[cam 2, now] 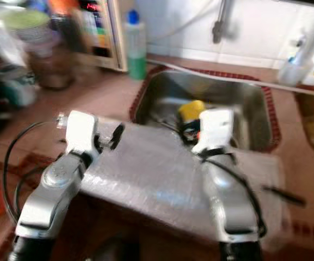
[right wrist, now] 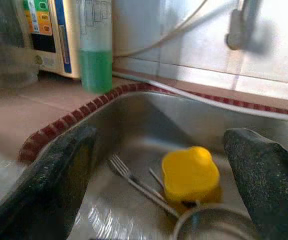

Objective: Kitchen organization

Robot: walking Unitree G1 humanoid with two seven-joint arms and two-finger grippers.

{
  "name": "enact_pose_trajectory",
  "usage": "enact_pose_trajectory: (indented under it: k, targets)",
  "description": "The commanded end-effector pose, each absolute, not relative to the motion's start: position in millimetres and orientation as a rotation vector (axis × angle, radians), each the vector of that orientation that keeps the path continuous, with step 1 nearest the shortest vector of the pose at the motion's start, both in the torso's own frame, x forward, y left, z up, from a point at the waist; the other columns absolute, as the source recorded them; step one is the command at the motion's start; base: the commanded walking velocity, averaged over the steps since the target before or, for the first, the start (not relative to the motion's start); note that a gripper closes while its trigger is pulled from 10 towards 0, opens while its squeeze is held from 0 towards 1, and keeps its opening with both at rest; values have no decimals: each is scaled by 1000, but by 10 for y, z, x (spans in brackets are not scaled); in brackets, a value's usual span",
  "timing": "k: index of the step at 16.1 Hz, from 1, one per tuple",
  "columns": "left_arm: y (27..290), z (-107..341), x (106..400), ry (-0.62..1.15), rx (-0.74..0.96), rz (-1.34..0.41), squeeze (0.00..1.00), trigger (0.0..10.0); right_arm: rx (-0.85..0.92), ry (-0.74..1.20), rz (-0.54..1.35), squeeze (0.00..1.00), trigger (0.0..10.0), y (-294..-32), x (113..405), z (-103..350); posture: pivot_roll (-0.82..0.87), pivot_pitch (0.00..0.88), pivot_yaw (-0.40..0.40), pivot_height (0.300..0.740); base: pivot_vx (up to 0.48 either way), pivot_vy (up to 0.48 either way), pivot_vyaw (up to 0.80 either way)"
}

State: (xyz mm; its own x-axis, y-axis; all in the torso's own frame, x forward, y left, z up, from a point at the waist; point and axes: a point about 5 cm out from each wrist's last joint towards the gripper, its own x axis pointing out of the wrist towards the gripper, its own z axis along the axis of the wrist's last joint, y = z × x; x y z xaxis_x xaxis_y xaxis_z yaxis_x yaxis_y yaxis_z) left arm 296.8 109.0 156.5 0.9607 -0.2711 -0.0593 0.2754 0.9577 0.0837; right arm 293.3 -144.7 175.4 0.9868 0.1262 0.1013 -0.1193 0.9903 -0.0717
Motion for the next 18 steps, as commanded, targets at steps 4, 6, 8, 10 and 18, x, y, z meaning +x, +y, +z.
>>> enact_pose_trajectory:
  k: [4,6,8,10,18]
  targets:
    - [1061,1629,2991,29,105,-291,0,10000,-61,-116,114,0,10000,-1466,2940,1790,48,91,31,740,-284,0,0]
    - [1054,1627,2981,24,107,-295,0,10000,-60,-114,111,0,10000,-1470,2936,1787,45,91,31,740,-127,0,0]
    - [1043,1634,2988,16,124,-296,0,10000,-63,-118,109,0,10000,-1473,2935,1794,42,92,31,740,0,0,0]
    - [1046,1680,2996,-19,154,-287,0,10000,-89,-161,97,0,10000,-1486,2929,1866,41,94,30,740,0,0,0]
    - [1025,1806,2986,-84,56,-325,0,10000,-135,-188,98,0,10000,-1488,2934,1917,30,98,29,740,0,-81,0]
